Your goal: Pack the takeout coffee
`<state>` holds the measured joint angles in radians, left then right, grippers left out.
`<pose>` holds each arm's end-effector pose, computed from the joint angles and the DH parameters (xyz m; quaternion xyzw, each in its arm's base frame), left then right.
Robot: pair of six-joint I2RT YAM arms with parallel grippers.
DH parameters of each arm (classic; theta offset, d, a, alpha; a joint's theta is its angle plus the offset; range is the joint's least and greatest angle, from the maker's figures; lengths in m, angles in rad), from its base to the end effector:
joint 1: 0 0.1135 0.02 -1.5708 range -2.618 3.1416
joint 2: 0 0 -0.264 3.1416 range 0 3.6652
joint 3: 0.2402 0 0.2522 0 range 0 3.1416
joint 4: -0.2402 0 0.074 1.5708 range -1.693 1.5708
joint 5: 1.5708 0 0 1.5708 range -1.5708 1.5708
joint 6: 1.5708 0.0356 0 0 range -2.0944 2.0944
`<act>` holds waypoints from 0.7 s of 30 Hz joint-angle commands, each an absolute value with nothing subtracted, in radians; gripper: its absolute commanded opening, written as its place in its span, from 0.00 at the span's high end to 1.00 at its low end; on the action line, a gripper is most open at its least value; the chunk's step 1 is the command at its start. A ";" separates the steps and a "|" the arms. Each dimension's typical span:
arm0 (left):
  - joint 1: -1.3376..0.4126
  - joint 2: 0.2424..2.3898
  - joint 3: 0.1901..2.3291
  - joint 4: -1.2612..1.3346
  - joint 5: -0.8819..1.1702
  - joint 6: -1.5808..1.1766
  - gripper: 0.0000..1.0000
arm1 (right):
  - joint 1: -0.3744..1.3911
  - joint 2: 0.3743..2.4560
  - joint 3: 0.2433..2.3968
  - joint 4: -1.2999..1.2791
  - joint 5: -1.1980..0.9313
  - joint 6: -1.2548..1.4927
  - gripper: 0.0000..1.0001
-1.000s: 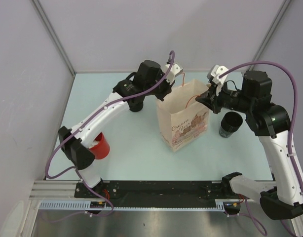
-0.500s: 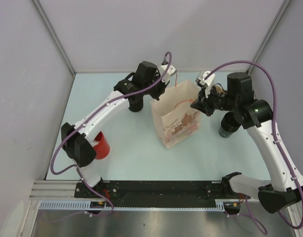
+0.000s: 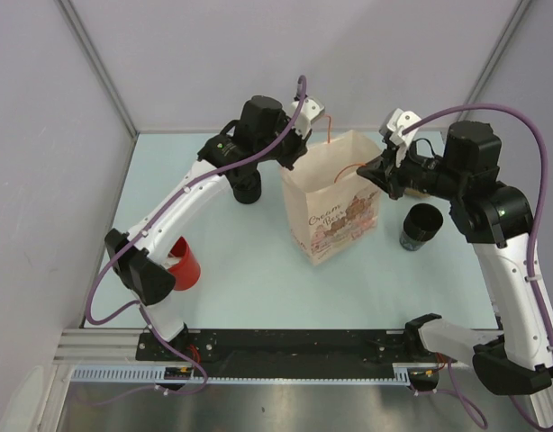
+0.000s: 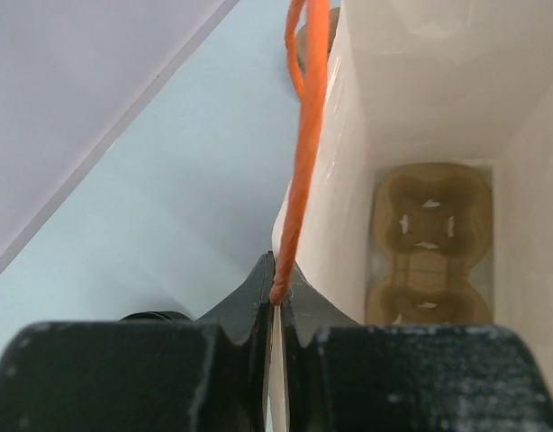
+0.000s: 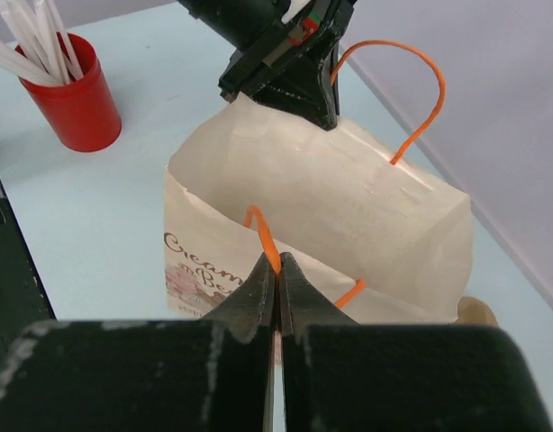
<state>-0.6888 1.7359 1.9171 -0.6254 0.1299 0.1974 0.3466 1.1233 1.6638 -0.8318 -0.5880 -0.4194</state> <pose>0.2999 -0.2529 0.4301 0.3931 0.7474 -0.1828 0.5035 0.1665 0.0811 0.4992 -0.4474 0.6475 0.2115 0.5795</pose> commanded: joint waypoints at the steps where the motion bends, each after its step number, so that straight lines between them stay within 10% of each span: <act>1: -0.689 1.681 1.905 -0.608 0.149 0.219 0.91 | 0.344 1.108 1.615 -0.830 -0.580 -0.443 1.00; 21: -0.722 1.618 1.747 -0.382 0.009 0.373 0.95 | 0.371 1.040 1.425 -1.232 -0.658 -0.778 1.00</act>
